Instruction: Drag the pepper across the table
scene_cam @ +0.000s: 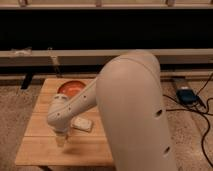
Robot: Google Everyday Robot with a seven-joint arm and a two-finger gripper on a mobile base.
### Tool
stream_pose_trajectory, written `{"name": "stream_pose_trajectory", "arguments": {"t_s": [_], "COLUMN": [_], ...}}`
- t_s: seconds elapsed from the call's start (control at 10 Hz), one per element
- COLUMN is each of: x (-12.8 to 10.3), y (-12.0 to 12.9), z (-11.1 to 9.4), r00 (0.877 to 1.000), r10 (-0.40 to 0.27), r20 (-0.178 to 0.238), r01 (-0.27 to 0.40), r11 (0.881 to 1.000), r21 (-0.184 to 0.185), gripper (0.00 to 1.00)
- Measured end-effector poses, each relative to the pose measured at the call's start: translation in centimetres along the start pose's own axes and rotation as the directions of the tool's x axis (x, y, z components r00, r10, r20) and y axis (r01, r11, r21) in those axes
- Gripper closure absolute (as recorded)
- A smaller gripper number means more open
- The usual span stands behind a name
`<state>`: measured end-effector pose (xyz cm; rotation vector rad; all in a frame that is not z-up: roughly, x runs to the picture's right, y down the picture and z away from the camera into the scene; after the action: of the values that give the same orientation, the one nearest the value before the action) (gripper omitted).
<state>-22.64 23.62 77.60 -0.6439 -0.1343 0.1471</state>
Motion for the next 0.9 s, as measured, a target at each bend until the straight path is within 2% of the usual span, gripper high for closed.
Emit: {"name": "stream_pose_trajectory", "arguments": {"t_s": [0.3, 0.6, 0.8, 0.9], "x": [2.9, 3.4, 2.5, 2.2], "y": [-1.5, -0.4, 0.8, 1.1], "z": [0.4, 0.7, 0.8, 0.7], "r00": [0.998, 0.998, 0.999, 0.999], "r10": [0.041, 0.042, 0.032, 0.028], "r20": [-0.038, -0.051, -0.040, -0.033], "r01": [-0.041, -0.042, -0.033, -0.029], "r11": [0.999, 0.999, 0.999, 0.999], "r21": [0.007, -0.001, -0.022, -0.031], "gripper": [0.22, 0.42, 0.42, 0.37]}}
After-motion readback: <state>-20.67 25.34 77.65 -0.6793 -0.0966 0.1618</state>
